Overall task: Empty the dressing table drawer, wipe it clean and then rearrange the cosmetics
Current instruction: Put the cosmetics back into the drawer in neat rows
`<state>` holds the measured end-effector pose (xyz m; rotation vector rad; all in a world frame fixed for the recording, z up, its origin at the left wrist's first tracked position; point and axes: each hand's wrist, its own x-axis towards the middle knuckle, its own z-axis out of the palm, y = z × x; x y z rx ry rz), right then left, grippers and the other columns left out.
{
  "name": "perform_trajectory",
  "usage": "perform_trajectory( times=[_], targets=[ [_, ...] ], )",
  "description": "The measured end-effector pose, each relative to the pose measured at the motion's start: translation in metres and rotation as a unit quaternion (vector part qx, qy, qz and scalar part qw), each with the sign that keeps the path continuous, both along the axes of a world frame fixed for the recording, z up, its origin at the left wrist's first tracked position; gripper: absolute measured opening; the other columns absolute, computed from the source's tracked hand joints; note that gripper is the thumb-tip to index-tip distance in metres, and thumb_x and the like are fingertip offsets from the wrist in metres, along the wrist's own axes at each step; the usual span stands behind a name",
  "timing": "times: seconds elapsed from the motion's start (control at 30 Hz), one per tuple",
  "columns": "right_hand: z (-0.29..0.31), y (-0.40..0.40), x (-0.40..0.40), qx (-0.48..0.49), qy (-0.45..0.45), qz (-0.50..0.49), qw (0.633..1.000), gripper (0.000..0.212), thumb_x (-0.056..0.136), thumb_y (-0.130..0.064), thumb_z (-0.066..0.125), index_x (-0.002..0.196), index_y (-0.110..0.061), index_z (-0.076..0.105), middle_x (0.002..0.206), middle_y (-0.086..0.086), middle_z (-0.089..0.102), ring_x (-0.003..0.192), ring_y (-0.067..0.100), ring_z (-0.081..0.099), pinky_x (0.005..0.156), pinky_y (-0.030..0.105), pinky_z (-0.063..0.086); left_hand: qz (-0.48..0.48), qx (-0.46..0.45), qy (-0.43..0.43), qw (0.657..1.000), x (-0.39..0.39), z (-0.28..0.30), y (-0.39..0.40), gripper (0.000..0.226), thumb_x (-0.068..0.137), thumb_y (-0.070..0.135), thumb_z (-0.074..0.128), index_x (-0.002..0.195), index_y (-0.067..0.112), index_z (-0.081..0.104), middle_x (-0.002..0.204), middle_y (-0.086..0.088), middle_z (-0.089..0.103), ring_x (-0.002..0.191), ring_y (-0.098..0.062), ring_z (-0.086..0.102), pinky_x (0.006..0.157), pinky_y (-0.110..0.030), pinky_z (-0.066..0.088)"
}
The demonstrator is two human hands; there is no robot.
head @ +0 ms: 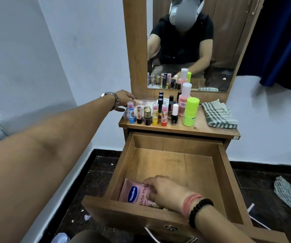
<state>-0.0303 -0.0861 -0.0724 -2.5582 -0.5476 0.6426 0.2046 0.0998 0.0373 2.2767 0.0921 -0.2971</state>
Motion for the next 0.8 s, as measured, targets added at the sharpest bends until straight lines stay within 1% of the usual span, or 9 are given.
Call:
perform_trajectory(
  times=[0.07, 0.13, 0.3, 0.37, 0.43, 0.5, 0.6, 0.67, 0.8],
  targets=[
    [0.001, 0.000, 0.000, 0.000, -0.004, 0.002, 1.000, 0.028, 0.096, -0.021, 0.050, 0.123, -0.021, 0.058, 0.116, 0.004, 0.059, 0.106, 0.020, 0.054, 0.080, 0.026, 0.041, 0.006, -0.006, 0.017, 1.000, 0.005, 0.002, 0.001, 0.029, 0.085, 0.017, 0.070, 0.113, 0.019, 0.063, 0.105, 0.000, 0.061, 0.090, -0.011, 0.055, 0.066, -0.027, 0.049],
    [0.001, 0.000, -0.001, -0.001, -0.006, 0.002, 1.000, 0.028, 0.096, -0.021, 0.050, 0.123, -0.021, 0.057, 0.117, 0.005, 0.057, 0.106, 0.020, 0.053, 0.079, 0.027, 0.040, 0.014, -0.016, 0.036, 0.999, 0.007, 0.005, 0.002, 0.017, 0.085, 0.015, 0.071, 0.099, 0.018, 0.062, 0.095, 0.001, 0.062, 0.083, -0.010, 0.056, 0.058, -0.025, 0.049],
    [0.004, 0.000, -0.005, 0.003, -0.007, 0.003, 1.000, 0.032, 0.097, -0.024, 0.051, 0.129, -0.024, 0.054, 0.120, 0.002, 0.056, 0.108, 0.018, 0.053, 0.084, 0.026, 0.043, 0.042, -0.042, 0.038, 0.997, 0.012, 0.006, 0.005, 0.013, 0.083, 0.009, 0.072, 0.088, 0.014, 0.062, 0.095, -0.004, 0.064, 0.083, -0.014, 0.061, 0.059, -0.025, 0.053],
    [0.005, 0.000, -0.005, 0.000, -0.009, 0.004, 1.000, 0.034, 0.097, -0.024, 0.051, 0.131, -0.025, 0.053, 0.121, 0.002, 0.055, 0.110, 0.018, 0.052, 0.088, 0.028, 0.045, 0.053, -0.062, 0.036, 0.996, 0.015, 0.005, 0.005, 0.013, 0.081, 0.007, 0.073, 0.086, 0.012, 0.063, 0.096, -0.006, 0.065, 0.090, -0.016, 0.063, 0.064, -0.026, 0.055],
    [0.006, 0.000, -0.005, 0.000, -0.010, 0.005, 1.000, 0.035, 0.097, -0.024, 0.051, 0.132, -0.025, 0.052, 0.123, 0.002, 0.055, 0.111, 0.018, 0.052, 0.092, 0.030, 0.046, 0.066, -0.073, 0.035, 0.995, 0.017, 0.004, 0.006, 0.012, 0.081, 0.004, 0.072, 0.087, 0.010, 0.064, 0.099, -0.007, 0.064, 0.100, -0.020, 0.061, 0.074, -0.029, 0.055],
    [0.007, 0.000, -0.005, -0.002, -0.010, 0.006, 1.000, 0.035, 0.097, -0.024, 0.050, 0.132, -0.025, 0.052, 0.124, 0.003, 0.054, 0.112, 0.019, 0.052, 0.094, 0.031, 0.046, 0.080, -0.083, 0.042, 0.992, 0.018, 0.004, 0.006, 0.013, 0.081, 0.004, 0.072, 0.090, 0.008, 0.065, 0.101, -0.008, 0.064, 0.101, -0.020, 0.060, 0.078, -0.030, 0.054],
    [0.007, 0.001, -0.005, -0.006, -0.012, 0.009, 1.000, 0.035, 0.097, -0.024, 0.051, 0.132, -0.024, 0.052, 0.123, 0.003, 0.054, 0.112, 0.019, 0.052, 0.095, 0.031, 0.046, 0.088, -0.096, 0.069, 0.989, 0.016, 0.004, 0.008, 0.013, 0.081, 0.005, 0.072, 0.092, 0.006, 0.065, 0.093, -0.006, 0.064, 0.087, -0.015, 0.060, 0.068, -0.026, 0.052],
    [0.006, 0.001, -0.004, -0.007, -0.013, 0.009, 1.000, 0.036, 0.096, -0.025, 0.051, 0.132, -0.025, 0.051, 0.123, 0.003, 0.054, 0.112, 0.019, 0.052, 0.095, 0.032, 0.046, 0.093, -0.108, 0.084, 0.986, 0.016, 0.003, 0.010, 0.014, 0.081, 0.006, 0.072, 0.092, 0.006, 0.063, 0.089, -0.006, 0.063, 0.082, -0.013, 0.059, 0.064, -0.024, 0.052],
    [0.005, 0.001, -0.005, -0.003, -0.010, 0.008, 1.000, 0.035, 0.096, -0.023, 0.052, 0.131, -0.024, 0.053, 0.122, 0.002, 0.055, 0.111, 0.018, 0.053, 0.094, 0.031, 0.047, 0.123, -0.140, 0.106, 0.977, 0.017, 0.001, 0.015, 0.012, 0.085, 0.008, 0.070, 0.094, 0.005, 0.062, 0.092, -0.007, 0.064, 0.084, -0.014, 0.060, 0.069, -0.024, 0.055]
  ],
)
